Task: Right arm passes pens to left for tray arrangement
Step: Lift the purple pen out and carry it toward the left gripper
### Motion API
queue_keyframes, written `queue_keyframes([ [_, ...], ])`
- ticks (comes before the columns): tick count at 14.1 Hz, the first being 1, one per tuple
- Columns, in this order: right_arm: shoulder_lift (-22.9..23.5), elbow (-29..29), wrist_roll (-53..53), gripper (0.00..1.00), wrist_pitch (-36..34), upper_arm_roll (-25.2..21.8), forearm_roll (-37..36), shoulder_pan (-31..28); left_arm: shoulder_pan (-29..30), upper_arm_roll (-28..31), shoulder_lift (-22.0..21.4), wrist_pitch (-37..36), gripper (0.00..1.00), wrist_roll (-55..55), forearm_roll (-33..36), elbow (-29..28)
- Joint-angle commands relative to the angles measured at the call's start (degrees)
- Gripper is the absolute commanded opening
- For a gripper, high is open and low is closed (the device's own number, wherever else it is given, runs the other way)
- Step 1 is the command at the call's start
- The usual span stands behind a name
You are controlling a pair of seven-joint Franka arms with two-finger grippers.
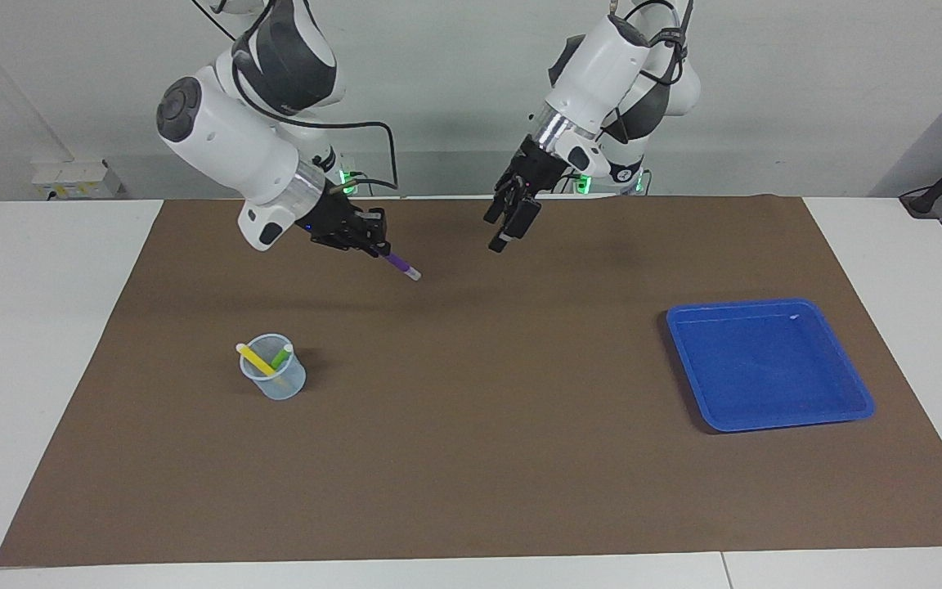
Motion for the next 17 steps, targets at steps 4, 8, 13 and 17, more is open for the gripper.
queue_keyframes([
  [4, 0.74, -1.12, 4.49, 0.0, 2.49, 0.05, 3.75, 2.03, -3.49, 0.89, 4.31, 4.4, 1.0, -1.47, -1.23, -0.21],
  [8, 0.74, -1.21, 7.05, 0.0, 2.31, 0.05, 3.75, 3.18, -3.75, 0.89, 6.85, 7.19, 1.0, -3.13, -1.23, 0.32],
  [13, 0.74, -1.12, 10.12, 0.0, 4.59, 0.14, 3.75, 5.28, -5.94, 0.89, 7.65, 8.53, 0.97, -5.95, -1.23, 0.5],
  [17, 0.92, -1.12, 10.21, 0.0, 5.39, 0.05, 3.75, 5.73, -6.47, 0.89, 8.44, 8.53, 0.89, -6.04, -1.23, 0.32],
])
